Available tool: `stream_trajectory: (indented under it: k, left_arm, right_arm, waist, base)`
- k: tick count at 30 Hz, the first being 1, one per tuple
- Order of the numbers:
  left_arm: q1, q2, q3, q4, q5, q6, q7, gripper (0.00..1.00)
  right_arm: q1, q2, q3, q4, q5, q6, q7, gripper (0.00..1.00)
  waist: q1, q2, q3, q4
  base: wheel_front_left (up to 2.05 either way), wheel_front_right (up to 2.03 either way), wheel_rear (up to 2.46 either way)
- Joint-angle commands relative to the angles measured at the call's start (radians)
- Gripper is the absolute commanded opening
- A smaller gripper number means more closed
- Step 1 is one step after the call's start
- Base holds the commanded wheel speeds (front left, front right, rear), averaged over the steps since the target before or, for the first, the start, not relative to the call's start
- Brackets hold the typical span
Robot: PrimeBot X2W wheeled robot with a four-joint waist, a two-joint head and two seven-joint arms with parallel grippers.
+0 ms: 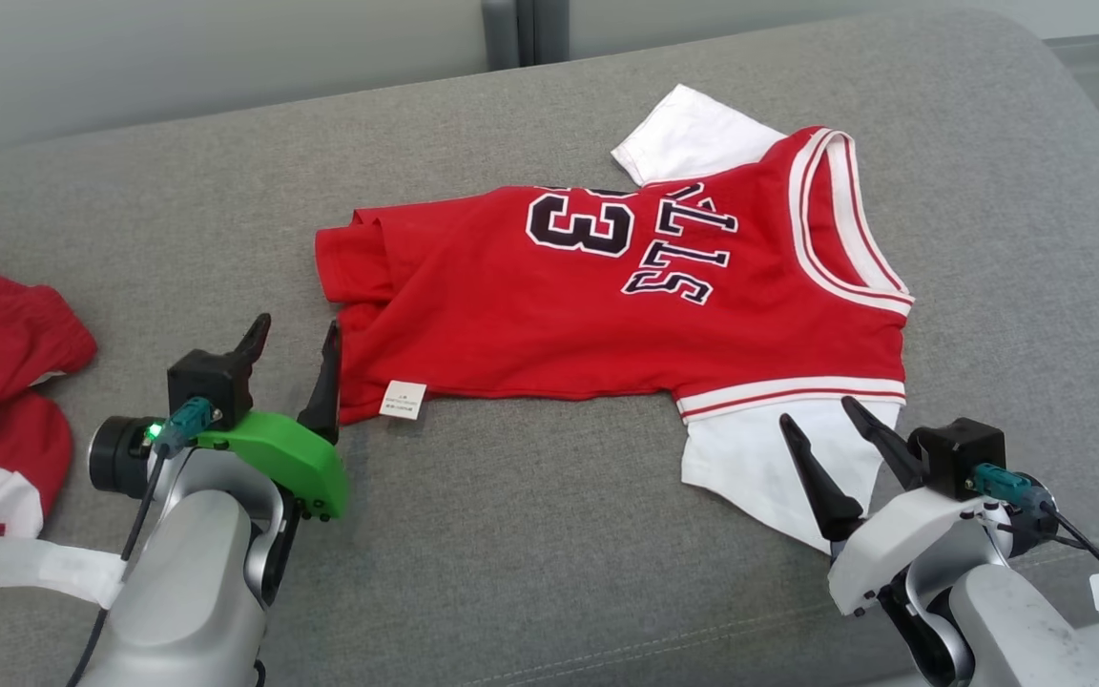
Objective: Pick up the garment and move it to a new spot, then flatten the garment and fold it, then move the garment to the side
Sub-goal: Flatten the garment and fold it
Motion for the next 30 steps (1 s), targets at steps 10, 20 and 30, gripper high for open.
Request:
stream_trajectory:
  k: [10,20,30]
  left_arm:
    - [0.027,-0.028,-0.027,0.068,0.025,-0.036,0.0,1.0]
    - [-0.034,-0.021,-0.035,0.159,0.011,-0.051,0.0,1.0]
    - [-0.052,-0.029,-0.047,0.21,-0.004,-0.059,0.0,0.0]
  right_arm:
    - [0.007,-0.003,0.002,-0.021,-0.001,0.0,0.01,1.0]
    - [-0.007,0.001,0.001,-0.018,0.0,0.0,0.008,1.0]
    - [-0.001,0.006,-0.008,-0.006,-0.001,0.0,-0.003,1.0]
  waist:
    - [0.0,0.0,0.012,0.027]
    - [0.0,0.0,0.039,-0.014]
    - [0.0,0.0,0.032,-0.02]
  base:
    - [0.0,0.0,0.0]
    - [0.0,0.0,0.0]
    - [0.0,0.0,0.0]
